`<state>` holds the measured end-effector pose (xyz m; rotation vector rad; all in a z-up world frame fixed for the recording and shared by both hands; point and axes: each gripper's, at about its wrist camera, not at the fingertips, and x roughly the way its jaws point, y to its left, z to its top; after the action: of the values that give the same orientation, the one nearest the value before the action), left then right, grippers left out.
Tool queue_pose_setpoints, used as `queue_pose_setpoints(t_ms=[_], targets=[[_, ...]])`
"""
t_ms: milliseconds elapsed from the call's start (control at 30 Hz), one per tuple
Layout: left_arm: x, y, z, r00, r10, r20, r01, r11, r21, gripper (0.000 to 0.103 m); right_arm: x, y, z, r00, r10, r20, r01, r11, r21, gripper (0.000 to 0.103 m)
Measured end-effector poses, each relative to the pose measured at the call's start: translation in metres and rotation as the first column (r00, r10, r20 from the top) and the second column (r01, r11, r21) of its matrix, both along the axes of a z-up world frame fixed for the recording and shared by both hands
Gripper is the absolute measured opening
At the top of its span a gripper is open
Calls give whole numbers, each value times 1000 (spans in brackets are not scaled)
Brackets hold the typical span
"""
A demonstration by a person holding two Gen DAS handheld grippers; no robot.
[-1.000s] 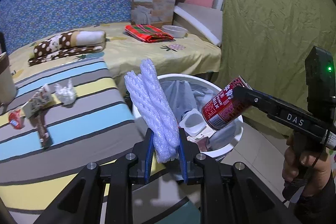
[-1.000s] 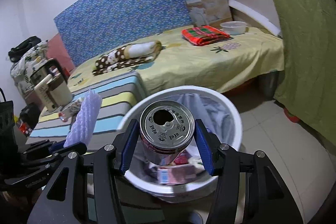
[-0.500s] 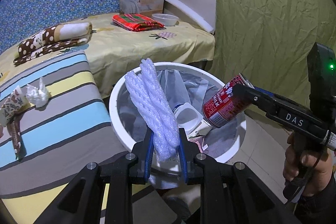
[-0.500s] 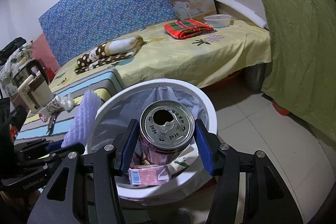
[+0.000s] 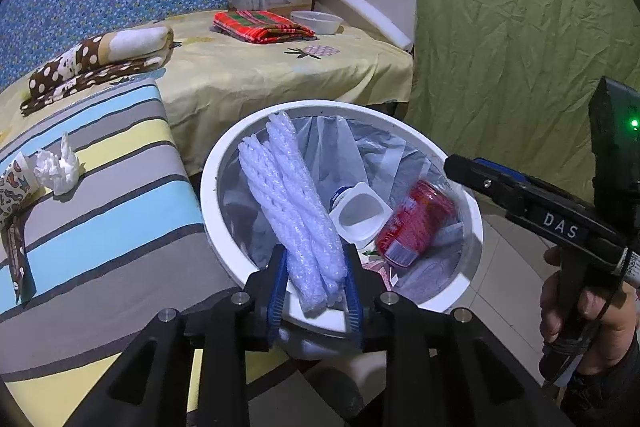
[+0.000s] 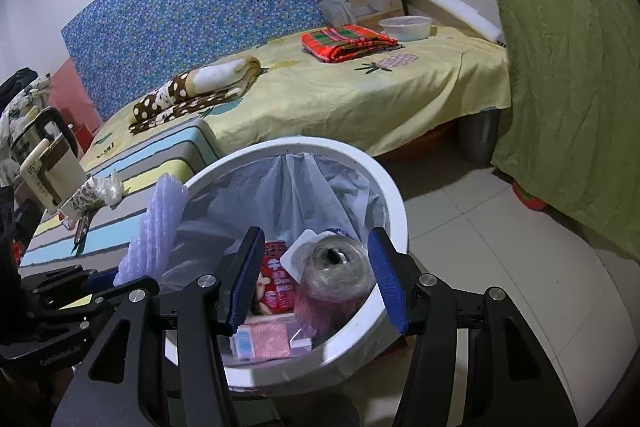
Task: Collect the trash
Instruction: 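Carry the foam sleeve and red can over the bin and open both tools, then withdraw both open tools from the bin toward the remaining wrappers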
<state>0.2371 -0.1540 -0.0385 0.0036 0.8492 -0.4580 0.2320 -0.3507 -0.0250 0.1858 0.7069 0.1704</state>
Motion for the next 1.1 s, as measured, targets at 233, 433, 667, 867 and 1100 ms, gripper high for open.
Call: queue_pose_setpoints(t_ms=[233,433,667,867,1100], targets=[[-4,2,3,1000,5,0,-5,1000,-5,27,-4,-1,5,1000,-5,10,5,1000,3,57],[-15,13,7,1000,27,2,-27,999,-23,27,-12,5,12,999,20,27,-20,1000,4,57],[-35,31,17,999,50,12,-49,997,-60,27,-27,22,22,996,74,43,-74,997,4,57],[-55,45,27,997,72,41,-69,995,-66,27,-35,29,26,994,100,48,-100,995,4,57],[-76,64,35,991,111,71,-107,992,-65,27,-47,43,33,990,128,65,-128,992,1,57]])
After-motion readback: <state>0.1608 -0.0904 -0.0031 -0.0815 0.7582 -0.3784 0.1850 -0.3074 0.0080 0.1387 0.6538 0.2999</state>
